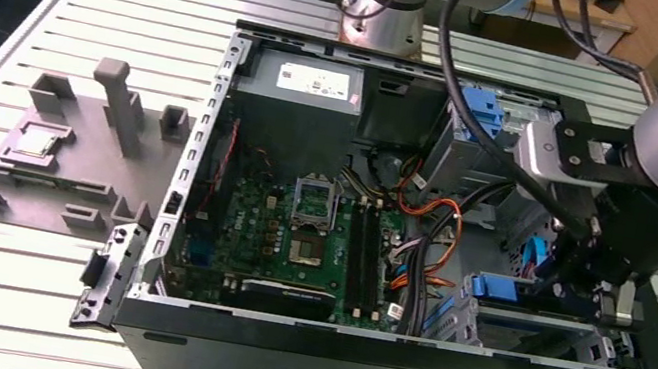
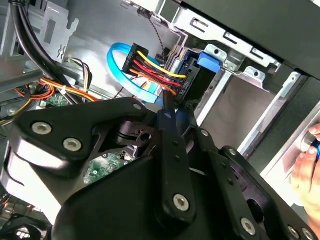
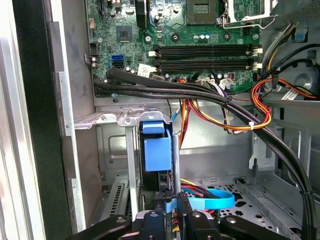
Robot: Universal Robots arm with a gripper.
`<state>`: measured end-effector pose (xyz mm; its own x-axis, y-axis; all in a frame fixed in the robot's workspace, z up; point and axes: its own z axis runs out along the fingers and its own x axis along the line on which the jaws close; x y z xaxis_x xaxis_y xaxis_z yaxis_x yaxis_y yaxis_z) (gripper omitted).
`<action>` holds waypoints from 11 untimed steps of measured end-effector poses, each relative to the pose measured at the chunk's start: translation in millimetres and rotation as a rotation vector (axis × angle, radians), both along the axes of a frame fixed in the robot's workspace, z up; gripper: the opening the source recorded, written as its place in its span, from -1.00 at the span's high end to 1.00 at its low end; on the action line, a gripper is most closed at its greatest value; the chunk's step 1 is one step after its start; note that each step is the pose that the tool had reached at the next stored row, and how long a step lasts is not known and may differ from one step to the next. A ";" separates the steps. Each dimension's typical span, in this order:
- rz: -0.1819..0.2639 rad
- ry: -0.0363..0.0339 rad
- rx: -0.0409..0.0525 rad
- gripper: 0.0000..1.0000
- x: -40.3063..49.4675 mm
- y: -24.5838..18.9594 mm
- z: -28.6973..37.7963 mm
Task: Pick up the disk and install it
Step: 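Insert the second disk wire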
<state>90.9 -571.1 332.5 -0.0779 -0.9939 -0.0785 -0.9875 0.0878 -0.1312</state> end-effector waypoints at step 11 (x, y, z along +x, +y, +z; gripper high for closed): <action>-0.003 0.0117 0.0094 0.55 2.4 0.0 13.4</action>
<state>93.3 -571.1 345.9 -0.0814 -0.9929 -0.0869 -0.9887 0.0915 -0.1188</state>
